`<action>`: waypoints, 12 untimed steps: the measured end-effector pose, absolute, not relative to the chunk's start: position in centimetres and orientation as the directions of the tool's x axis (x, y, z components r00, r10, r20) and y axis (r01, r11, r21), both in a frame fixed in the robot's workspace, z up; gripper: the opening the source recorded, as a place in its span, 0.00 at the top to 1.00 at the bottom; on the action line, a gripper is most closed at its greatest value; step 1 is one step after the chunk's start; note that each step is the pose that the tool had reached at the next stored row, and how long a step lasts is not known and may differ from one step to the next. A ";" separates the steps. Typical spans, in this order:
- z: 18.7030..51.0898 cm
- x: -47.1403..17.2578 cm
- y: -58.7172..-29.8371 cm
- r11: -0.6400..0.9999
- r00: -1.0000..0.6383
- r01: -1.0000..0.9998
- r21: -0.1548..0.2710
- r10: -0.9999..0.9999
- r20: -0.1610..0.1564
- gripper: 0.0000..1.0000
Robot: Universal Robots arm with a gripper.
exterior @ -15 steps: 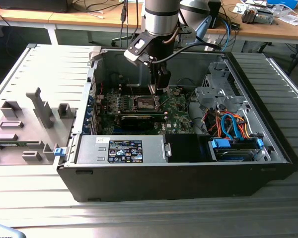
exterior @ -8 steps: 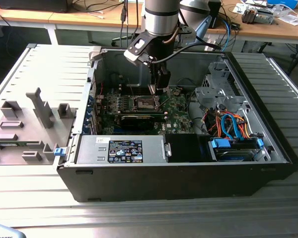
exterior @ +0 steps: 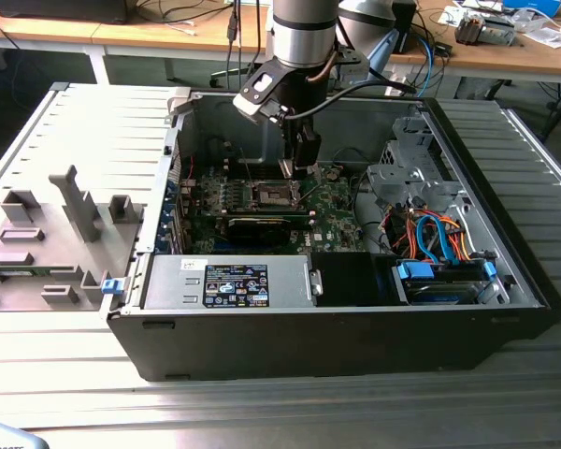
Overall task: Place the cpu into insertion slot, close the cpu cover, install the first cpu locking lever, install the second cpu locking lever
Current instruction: 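Place the cpu into insertion slot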
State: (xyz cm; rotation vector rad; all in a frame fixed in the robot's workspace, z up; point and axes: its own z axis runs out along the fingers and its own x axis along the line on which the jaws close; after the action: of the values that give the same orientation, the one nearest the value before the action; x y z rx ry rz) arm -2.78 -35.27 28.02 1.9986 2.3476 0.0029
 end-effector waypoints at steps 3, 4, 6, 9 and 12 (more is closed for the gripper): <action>28.0 -2.8 -35.3 0.159 -0.157 0.987 0.039 0.987 -0.043 0.46; 28.0 -2.8 -35.3 0.158 -0.156 0.987 0.039 0.987 -0.043 0.46; 28.0 -2.8 -35.3 0.157 -0.155 0.987 0.039 0.987 -0.043 0.46; 28.0 -2.8 -35.3 0.155 -0.153 0.987 0.039 0.987 -0.043 0.46; 28.0 -2.8 -35.3 0.153 -0.152 0.987 0.039 0.987 -0.043 0.46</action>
State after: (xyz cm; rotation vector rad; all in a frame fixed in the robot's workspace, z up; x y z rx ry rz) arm -2.78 -35.27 28.02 2.0067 2.3406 0.0025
